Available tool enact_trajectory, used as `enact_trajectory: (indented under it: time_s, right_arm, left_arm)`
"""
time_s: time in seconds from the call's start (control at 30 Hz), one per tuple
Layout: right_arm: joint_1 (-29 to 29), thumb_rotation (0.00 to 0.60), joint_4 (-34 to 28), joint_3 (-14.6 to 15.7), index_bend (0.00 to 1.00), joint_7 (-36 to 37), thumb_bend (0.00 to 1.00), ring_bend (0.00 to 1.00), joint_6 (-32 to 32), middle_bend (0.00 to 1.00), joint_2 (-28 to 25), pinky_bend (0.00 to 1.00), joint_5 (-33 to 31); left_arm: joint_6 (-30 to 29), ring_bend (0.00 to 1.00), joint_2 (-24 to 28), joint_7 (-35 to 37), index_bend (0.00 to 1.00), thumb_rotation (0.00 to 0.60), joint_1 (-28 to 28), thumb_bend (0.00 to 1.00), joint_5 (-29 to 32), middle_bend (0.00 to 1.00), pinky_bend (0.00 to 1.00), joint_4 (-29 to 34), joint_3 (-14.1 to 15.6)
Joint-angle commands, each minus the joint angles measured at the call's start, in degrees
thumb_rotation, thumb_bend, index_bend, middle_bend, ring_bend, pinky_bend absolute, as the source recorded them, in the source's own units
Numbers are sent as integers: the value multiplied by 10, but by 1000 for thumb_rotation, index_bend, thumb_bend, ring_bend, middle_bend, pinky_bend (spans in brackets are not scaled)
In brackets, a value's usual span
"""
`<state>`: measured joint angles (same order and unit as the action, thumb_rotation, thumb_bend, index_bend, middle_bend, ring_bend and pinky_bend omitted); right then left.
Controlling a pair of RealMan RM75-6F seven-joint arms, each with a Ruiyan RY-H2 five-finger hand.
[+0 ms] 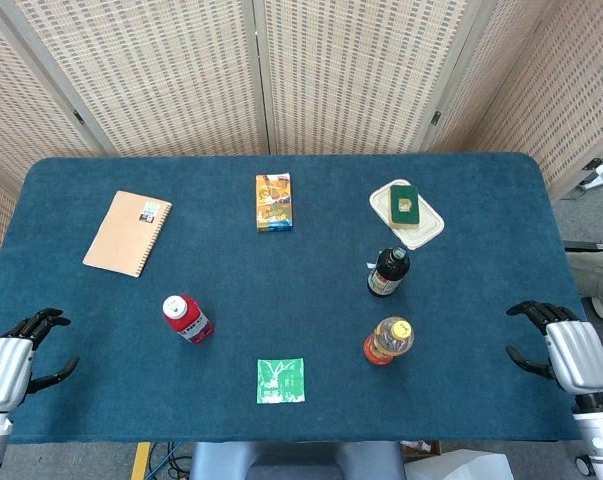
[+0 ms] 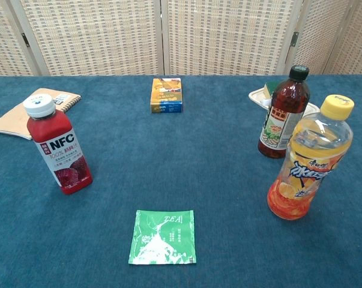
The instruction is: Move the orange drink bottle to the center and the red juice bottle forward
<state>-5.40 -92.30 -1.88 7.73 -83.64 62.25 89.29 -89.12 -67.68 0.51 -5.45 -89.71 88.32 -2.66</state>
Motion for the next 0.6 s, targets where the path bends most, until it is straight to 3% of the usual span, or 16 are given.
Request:
enact_trajectory:
  time_s: [0.03, 0.43, 0.6]
  right_arm:
    - [0, 600, -5, 1, 364, 7, 212, 321, 0, 364, -2, 379, 3]
    - [-7, 600, -12, 0, 346, 22, 204, 296, -7, 354, 4, 379, 22]
    - [-22, 600, -37, 4, 238, 19, 142, 247, 10, 290, 2, 379, 38]
  left_arm:
    - [0, 345, -2, -1, 361, 600, 1, 176, 1, 287, 557, -3, 1]
    - [-7, 345, -1, 6, 364, 600, 4, 176, -1, 291, 556, -3, 1]
    - [-13, 345, 4, 13, 365, 600, 7, 176, -1, 291, 556, -1, 0]
